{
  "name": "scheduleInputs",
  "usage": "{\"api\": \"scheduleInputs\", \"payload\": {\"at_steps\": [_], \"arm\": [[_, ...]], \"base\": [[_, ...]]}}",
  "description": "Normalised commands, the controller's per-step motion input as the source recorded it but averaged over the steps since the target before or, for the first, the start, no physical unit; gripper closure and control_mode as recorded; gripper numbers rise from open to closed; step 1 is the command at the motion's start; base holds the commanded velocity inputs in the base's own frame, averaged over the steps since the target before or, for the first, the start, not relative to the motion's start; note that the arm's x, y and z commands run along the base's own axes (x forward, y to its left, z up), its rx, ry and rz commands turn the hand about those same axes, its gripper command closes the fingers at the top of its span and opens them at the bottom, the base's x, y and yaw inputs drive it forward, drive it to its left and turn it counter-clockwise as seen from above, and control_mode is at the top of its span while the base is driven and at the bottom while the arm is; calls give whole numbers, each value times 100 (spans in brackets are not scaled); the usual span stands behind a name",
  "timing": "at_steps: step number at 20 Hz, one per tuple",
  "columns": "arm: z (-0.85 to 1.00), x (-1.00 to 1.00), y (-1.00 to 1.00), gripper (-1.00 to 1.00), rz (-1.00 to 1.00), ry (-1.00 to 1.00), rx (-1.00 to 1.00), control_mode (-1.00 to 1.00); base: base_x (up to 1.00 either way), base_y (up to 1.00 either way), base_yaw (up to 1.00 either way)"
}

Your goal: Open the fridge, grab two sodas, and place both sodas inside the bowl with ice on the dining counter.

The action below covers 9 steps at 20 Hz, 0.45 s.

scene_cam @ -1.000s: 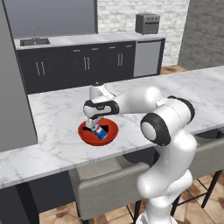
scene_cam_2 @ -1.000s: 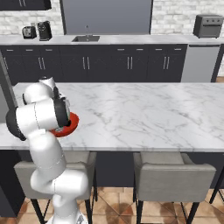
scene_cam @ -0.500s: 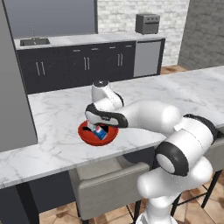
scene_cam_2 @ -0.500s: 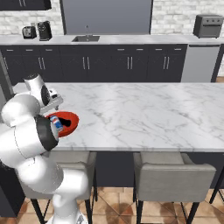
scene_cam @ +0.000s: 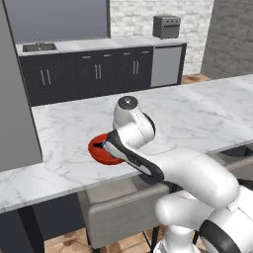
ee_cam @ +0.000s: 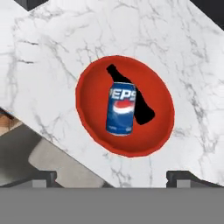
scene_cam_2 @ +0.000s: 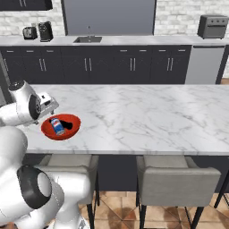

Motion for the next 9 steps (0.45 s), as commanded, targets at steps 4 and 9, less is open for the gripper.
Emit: {"api": "scheduleInputs", "payload": {"at_steps": [4, 9], "arm": [[15, -96, -52, -100, -15, -20, 19, -100], [25, -77, -16, -100, -32, -19, 27, -100]], "base": [[0, 0, 0], [0, 0, 0]]}}
